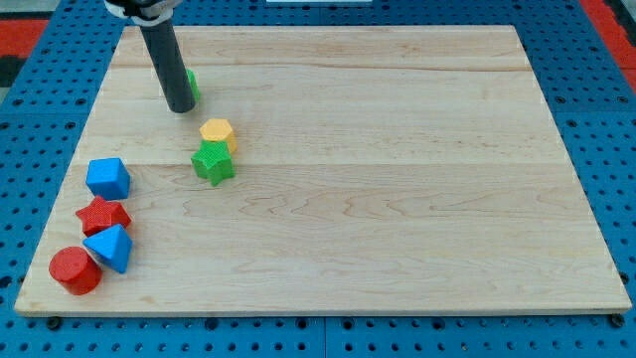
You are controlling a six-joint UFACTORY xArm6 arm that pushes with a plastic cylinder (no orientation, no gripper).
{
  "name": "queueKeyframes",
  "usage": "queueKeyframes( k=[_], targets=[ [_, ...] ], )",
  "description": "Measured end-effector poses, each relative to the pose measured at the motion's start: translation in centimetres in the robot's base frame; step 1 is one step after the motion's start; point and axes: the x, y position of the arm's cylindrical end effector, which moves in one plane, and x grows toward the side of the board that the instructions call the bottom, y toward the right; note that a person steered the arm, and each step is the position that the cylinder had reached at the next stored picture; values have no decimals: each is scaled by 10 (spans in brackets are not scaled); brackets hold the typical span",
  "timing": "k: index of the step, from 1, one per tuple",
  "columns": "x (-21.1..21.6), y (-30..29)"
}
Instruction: Slide the green circle towards the yellow heart
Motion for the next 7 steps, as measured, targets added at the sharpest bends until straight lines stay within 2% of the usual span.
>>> queueKeyframes(
  k=[1,5,7],
  targets=[
    [-18,0],
    [-42,0],
    [-40,-38]
  ],
)
